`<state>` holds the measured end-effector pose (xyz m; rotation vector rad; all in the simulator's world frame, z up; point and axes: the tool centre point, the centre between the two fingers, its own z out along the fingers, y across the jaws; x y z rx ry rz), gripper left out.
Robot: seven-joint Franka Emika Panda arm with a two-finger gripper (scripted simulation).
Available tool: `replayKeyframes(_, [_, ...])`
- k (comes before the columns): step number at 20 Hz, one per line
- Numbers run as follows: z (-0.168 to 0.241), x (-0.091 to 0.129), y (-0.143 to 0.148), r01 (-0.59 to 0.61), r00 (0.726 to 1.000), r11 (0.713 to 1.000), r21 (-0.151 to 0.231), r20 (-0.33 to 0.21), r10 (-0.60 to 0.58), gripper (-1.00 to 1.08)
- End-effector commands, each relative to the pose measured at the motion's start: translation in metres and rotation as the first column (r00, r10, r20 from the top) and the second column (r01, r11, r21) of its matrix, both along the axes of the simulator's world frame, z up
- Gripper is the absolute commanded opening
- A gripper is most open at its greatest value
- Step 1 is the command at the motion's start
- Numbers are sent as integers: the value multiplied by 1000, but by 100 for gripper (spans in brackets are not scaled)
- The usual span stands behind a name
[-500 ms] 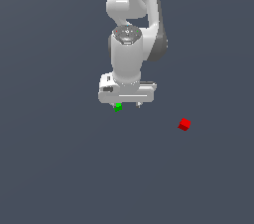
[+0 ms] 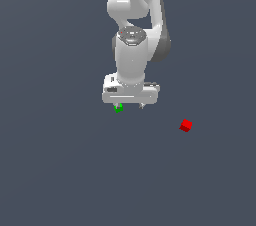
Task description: Stack the red cube on top of the green cube.
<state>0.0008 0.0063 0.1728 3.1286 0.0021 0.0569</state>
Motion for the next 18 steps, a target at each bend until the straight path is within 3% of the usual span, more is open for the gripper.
replayKeyframes(1, [-3,-2,7,14,1000,1000,1,-1,-14,100])
replayKeyframes(8, [-15,-10,39,80,997,997,3,-5,-80,100])
replayKeyframes(18, [-39,-19,105,214,977,977,6,-13,-214,100])
